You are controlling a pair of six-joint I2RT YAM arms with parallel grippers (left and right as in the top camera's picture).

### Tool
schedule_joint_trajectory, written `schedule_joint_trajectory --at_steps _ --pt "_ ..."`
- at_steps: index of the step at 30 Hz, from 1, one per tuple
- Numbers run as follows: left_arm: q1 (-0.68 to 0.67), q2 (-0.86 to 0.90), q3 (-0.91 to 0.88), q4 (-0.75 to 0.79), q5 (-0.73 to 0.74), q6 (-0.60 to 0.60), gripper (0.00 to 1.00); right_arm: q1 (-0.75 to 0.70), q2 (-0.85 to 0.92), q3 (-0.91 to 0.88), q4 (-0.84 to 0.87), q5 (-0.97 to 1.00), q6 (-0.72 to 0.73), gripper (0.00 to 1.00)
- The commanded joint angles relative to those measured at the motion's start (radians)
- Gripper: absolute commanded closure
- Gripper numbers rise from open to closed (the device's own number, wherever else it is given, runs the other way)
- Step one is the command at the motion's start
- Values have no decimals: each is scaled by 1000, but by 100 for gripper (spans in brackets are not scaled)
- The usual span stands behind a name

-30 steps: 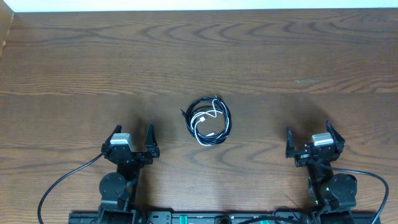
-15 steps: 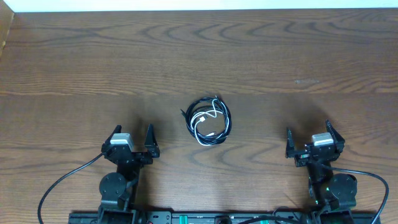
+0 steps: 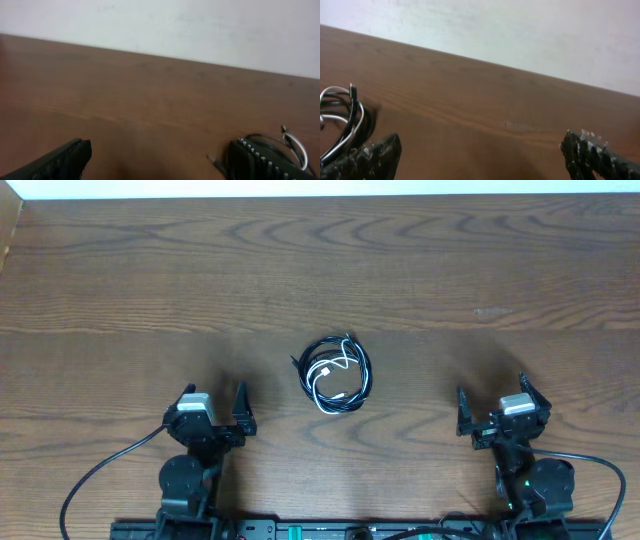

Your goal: Untangle cables

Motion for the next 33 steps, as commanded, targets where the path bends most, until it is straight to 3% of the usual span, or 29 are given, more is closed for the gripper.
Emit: schedule_joint_trajectory --at_steps 1,8,13,20,26,33 --pt "5 87 81 -65 -12 -27 7 4 25 76 -69 -9 37 1" --pt "5 337 270 -154 -10 -27 7 4 196 220 -136 -12 75 1" --pt "5 541 451 -247 72 -27 7 4 393 367 -193 -44 89 1" --pt "5 772 671 -508 143 -27 7 4 688 641 -434 -89 82 1" --pt "5 846 718 -653 146 -27 7 4 872 839 -588 -136 87 1" --pt "5 861 716 -668 146 -27 7 4 905 863 -481 -390 104 1"
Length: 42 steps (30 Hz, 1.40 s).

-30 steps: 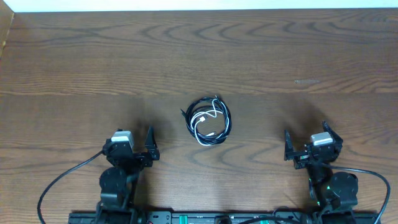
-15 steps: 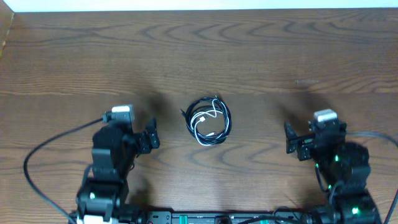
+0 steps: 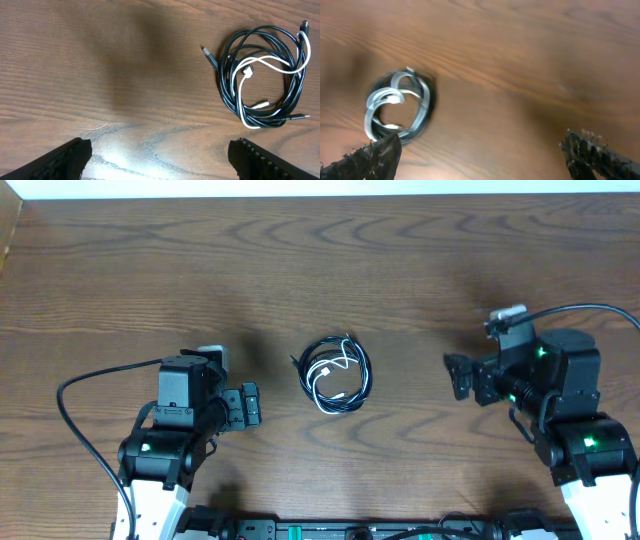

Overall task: Untangle cables
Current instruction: 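Move both grippers inward to the cable bundle from left and right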

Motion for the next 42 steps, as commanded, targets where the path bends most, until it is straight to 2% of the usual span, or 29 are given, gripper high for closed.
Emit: schedule_joint_trajectory --at_steps 1,4,8,11,14,17,21,23,24,30,37,42 --pt "5 9 22 -3 13 -6 7 4 0 23 53 -206 32 1" --pt "5 11 22 35 37 -8 7 12 16 23 96 -244 76 1" --pt "5 41 22 128 132 -1 7 77 55 23 89 -216 55 1" --pt "4 101 22 195 181 0 7 168 98 23 88 -132 57 1" --pt "0 173 22 266 246 64 7 275 151 23 89 -37 56 2" --pt "0 260 22 348 335 98 12 375 209 23 89 58 56 5" --pt "-6 377 22 425 378 97 27 457 275 23 88 108 57 6" --pt "-24 432 22 457 379 98 33 481 302 23 87 109 56 6" --pt "-36 461 22 474 379 98 34 488 312 23 86 113 56 3" --pt "-117 586 22 550 379 114 35 497 331 23 58 221 87 1" --pt "-180 693 22 586 265 142 35 497 331 23 43 242 96 2" --pt "-183 722 22 596 262 132 55 497 331 23 43 230 98 1"
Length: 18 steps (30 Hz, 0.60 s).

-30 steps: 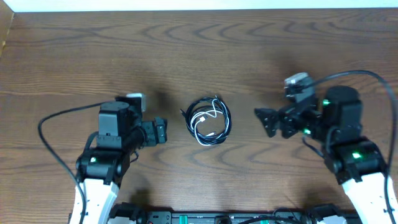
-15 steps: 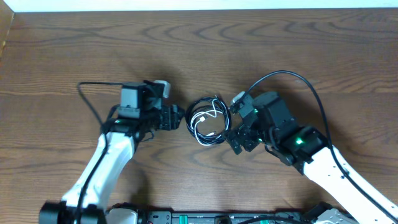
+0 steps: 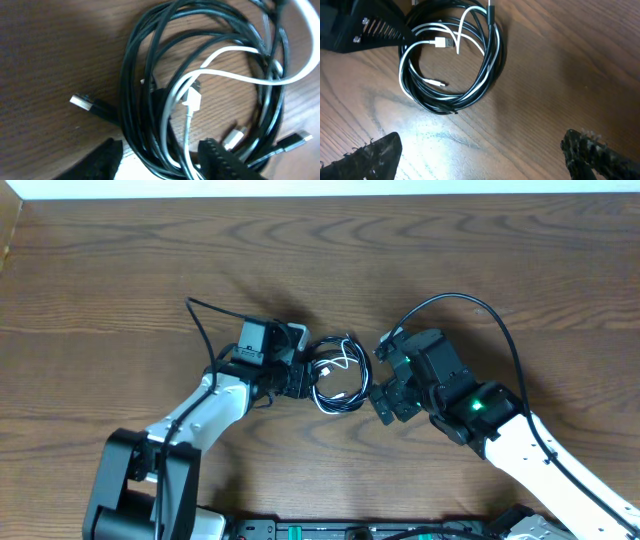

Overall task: Untangle cables
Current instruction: 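Move both grippers inward to the cable bundle from left and right, then grasp the black cable coil with the left gripper, right gripper approaching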

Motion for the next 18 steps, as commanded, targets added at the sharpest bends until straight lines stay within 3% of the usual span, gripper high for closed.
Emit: schedule_joint_trajectory --at_steps 1,4,7,9,16,18 --pt "-3 16 22 5 -27 -9 59 5 -2 15 -3 10 18 1" --pt "-3 17 21 4 -27 -20 76 5 -2 15 -4 11 18 1" --pt "-3 17 20 5 -27 -48 81 5 -2 15 -4 11 18 1" --pt "-3 17 20 5 -27 -82 91 5 -2 15 -5 9 19 1" --pt "-28 17 20 60 -27 -418 92 5 -2 15 10 -95 18 1" --pt "-50 17 20 111 -27 -457 92 5 -2 15 9 -97 18 1"
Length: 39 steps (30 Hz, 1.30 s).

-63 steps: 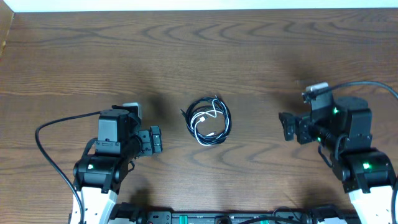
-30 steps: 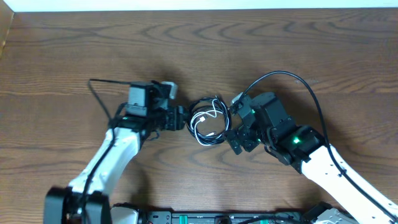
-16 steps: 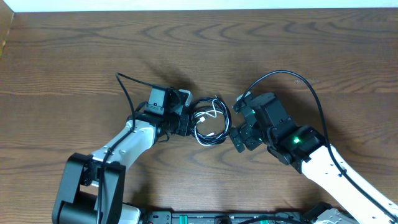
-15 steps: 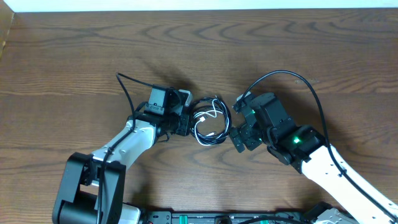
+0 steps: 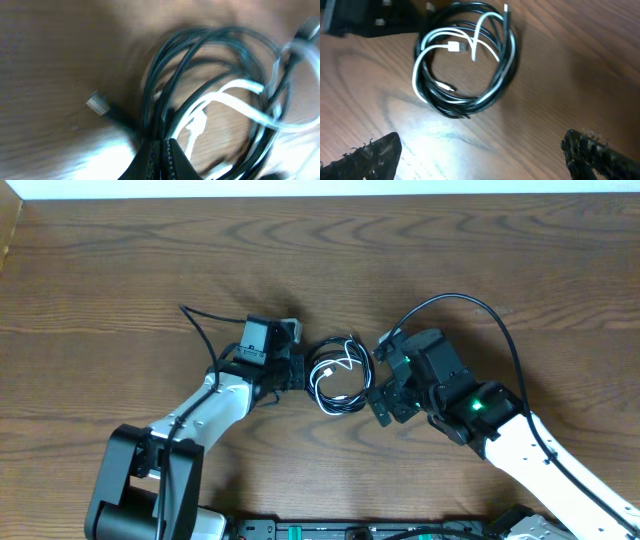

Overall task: Untangle cables
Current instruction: 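Grasp the black cable coil with the left gripper, right gripper approaching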

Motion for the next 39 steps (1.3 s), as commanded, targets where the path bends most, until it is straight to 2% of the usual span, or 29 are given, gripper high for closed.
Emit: schedule_joint_trajectory --at_steps 1,3,5,8,10,15,19,31,34,35,39 --pt "-42 8 19 69 -8 -164 83 5 -2 15 0 -42 9 1" --pt "-53 7 20 111 -48 -124 47 5 -2 15 -4 -40 9 1" --pt "-53 6 20 126 -97 -58 37 5 -2 15 -10 -40 9 1" --pt "-53 6 20 130 -131 61 25 5 -2 15 -14 -40 9 1" --pt "-53 6 20 128 -130 156 21 5 -2 15 -14 -40 9 1" --pt "-53 6 20 118 -129 343 20 5 -2 15 -14 -40 9 1" --pt "-53 10 20 119 -126 407 21 5 -2 15 -14 -40 10 1" --pt "-64 114 20 153 -102 406 24 5 -2 15 10 -37 30 1" --pt "-64 117 20 154 -100 406 37 5 -2 15 9 -37 35 1" --pt "-64 114 20 154 -100 406 48 5 -2 15 9 -37 35 1" --pt "-64 102 20 154 -68 352 82 5 -2 15 7 -22 36 1"
